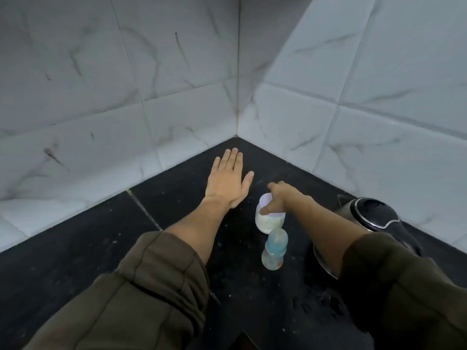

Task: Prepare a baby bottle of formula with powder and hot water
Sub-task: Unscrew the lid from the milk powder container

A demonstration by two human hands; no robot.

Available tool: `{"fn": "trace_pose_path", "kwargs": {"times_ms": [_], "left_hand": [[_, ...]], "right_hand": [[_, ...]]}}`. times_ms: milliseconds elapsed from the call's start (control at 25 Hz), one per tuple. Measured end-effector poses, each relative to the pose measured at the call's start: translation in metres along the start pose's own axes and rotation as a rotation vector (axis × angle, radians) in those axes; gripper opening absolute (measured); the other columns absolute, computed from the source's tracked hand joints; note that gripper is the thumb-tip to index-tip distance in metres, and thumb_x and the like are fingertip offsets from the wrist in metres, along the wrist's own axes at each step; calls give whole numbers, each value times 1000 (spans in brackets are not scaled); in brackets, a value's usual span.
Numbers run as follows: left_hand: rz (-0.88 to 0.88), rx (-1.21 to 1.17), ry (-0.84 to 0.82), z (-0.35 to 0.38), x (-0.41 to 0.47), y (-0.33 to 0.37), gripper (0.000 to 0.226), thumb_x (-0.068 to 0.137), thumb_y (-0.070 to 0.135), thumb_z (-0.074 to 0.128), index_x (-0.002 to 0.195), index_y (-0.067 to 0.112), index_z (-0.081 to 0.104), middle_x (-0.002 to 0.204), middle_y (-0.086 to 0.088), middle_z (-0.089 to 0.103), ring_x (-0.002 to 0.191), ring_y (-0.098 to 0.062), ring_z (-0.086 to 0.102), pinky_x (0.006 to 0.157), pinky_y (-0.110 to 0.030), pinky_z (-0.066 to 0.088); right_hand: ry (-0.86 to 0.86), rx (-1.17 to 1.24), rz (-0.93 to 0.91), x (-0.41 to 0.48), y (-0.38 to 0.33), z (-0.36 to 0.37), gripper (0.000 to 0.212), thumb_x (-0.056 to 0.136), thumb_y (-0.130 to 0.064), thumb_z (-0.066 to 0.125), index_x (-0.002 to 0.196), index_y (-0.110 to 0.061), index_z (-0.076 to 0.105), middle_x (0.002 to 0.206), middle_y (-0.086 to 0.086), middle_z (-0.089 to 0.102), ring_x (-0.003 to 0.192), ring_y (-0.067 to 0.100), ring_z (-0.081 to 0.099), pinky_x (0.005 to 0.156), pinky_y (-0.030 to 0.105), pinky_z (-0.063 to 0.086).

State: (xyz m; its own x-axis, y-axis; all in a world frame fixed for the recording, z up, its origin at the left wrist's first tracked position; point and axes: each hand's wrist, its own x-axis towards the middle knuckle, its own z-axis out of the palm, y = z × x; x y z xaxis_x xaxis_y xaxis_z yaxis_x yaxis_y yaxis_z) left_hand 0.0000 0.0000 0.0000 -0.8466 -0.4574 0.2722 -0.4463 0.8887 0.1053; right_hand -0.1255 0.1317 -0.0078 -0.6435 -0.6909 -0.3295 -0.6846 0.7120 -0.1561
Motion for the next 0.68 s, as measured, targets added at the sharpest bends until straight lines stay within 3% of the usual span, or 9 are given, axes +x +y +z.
{"fn": "trace_pose_path", "kwargs": {"times_ms": [120, 240, 680], "left_hand": [[10, 19, 7, 6, -4, -7, 70, 106, 51, 17, 162, 9, 16, 170, -8, 11, 157, -23, 5, 128, -45, 6], [0, 16, -8, 8, -9, -16, 69, 107, 50, 18, 162, 9, 16, 170, -8, 12, 157, -23, 6, 128, -45, 7], [-133, -130, -86, -19, -84, -71, 74, 101, 38, 43, 163, 13, 11, 170, -6, 11, 157, -21, 10, 127, -38, 12]], "right_hand": [[-21, -71, -17, 5, 0, 5, 80, 78, -51, 81, 143, -15, 51, 137, 10, 60, 118, 30, 61, 95, 40, 55], [-10, -87, -18, 5, -5, 5, 74, 73, -50, 83, 133, -14, 58, 115, 6, 64, 101, 26, 63, 81, 37, 56], [60, -92, -266, -27, -104, -9, 67, 66, -54, 86, 115, -15, 60, 105, 5, 64, 93, 26, 64, 72, 37, 52]]}}
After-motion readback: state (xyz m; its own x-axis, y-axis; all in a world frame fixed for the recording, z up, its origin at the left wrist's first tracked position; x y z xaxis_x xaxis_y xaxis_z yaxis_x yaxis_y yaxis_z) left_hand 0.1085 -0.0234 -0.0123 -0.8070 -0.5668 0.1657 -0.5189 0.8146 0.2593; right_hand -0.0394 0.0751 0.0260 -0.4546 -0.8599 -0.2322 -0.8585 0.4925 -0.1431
